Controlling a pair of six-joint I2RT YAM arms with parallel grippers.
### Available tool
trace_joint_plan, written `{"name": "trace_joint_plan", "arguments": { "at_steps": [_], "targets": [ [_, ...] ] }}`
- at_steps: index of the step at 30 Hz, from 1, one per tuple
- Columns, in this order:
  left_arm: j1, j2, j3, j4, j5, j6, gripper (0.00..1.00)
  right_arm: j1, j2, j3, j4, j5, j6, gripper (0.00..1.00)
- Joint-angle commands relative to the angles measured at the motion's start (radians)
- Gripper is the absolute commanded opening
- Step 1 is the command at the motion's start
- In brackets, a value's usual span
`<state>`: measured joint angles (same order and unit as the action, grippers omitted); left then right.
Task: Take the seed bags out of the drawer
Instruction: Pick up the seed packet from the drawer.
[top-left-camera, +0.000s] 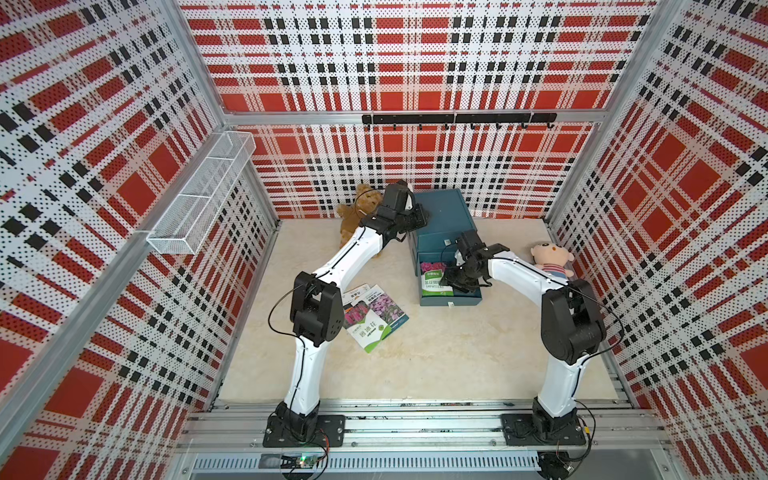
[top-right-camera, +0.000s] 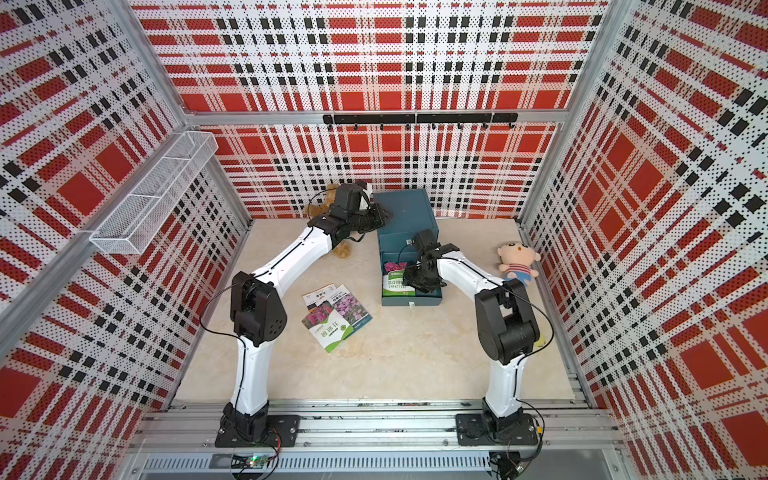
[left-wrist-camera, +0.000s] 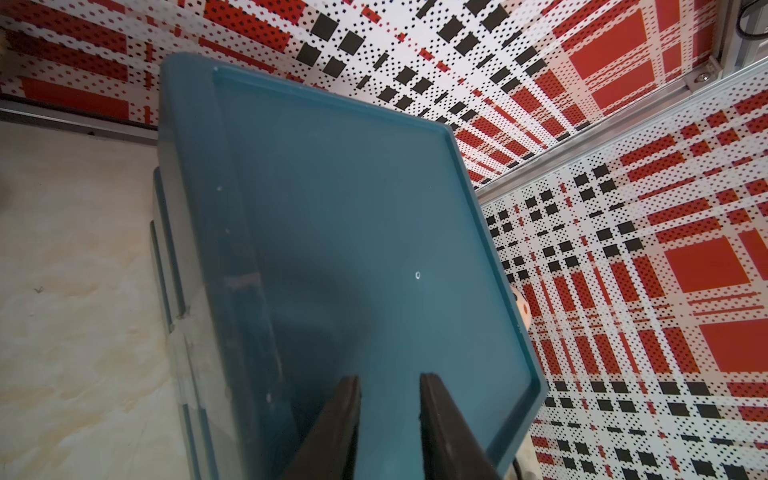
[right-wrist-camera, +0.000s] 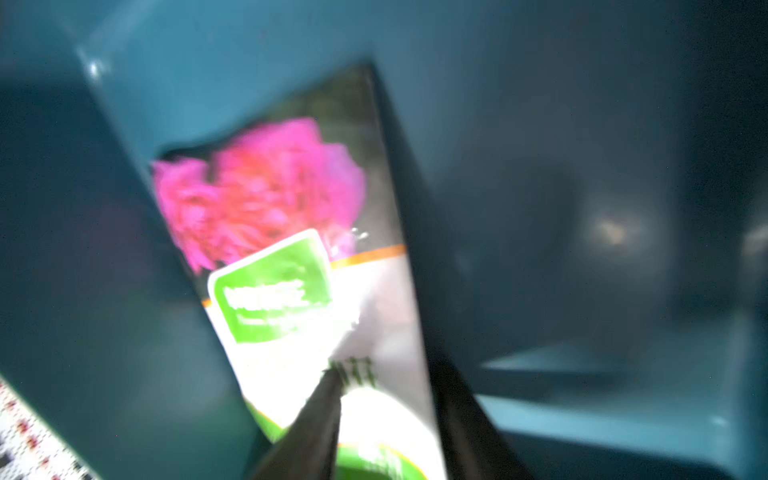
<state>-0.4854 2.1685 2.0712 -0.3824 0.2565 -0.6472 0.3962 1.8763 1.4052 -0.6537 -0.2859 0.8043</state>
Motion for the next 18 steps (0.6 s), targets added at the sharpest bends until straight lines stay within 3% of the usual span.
{"name": "trace_joint_plan", "arguments": {
  "at_steps": [1,10,18],
  "targets": [
    [-0.008,0.045,0.006,-0.064,0.008,0.001,0.31,-0.016,-0.060,-0.053,0.181,-0.090,0.087,0.33],
    [-0.007,0.043,0.006,-0.064,0.013,-0.006,0.31,-0.030,-0.093,-0.028,0.213,-0.120,0.112,0.00],
    [-0.005,0.041,0.006,-0.063,0.013,-0.011,0.31,-0.054,-0.161,-0.010,0.168,-0.128,0.122,0.00]
  ]
}}
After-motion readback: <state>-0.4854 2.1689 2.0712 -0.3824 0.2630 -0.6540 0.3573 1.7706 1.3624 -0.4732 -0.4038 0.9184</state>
